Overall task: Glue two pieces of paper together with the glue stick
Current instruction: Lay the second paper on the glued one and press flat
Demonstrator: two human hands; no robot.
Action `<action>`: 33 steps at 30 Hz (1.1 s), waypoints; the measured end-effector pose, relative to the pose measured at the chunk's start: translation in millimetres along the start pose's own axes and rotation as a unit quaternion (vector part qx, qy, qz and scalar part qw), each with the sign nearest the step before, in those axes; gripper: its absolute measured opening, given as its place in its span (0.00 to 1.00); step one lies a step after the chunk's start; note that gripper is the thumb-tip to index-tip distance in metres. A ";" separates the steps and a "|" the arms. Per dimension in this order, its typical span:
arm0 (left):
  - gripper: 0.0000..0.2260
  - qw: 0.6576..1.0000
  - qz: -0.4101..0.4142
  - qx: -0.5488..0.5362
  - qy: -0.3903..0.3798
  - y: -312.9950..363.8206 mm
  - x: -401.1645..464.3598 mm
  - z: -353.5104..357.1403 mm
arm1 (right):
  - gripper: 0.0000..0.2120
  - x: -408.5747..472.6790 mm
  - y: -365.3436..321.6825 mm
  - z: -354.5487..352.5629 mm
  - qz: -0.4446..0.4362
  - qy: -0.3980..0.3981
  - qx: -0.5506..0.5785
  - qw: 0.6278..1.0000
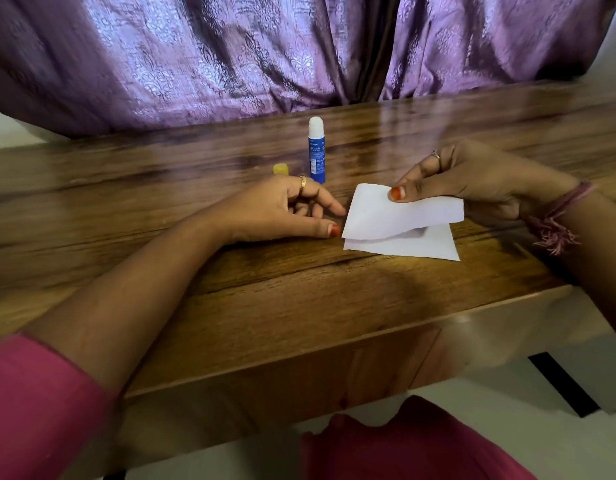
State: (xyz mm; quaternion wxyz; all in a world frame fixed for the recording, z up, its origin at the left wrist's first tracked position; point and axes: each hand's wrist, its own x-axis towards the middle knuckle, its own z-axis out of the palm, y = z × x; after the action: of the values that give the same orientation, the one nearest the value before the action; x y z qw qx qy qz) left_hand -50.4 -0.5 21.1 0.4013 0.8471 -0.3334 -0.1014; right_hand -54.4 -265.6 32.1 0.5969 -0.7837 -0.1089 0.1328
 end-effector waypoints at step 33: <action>0.17 1.000 0.004 0.025 0.009 2.5 0.2 2.0 | 0.14 0.6 4.6 3.2 -0.010 0.009 -0.029 1.000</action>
State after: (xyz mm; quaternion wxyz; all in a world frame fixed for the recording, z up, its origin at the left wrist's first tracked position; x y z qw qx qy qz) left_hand -52.4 -3.0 21.7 0.3836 0.8564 -0.3351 -0.0840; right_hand -54.9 -263.7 26.8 0.5765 -0.8005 -0.1149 0.1171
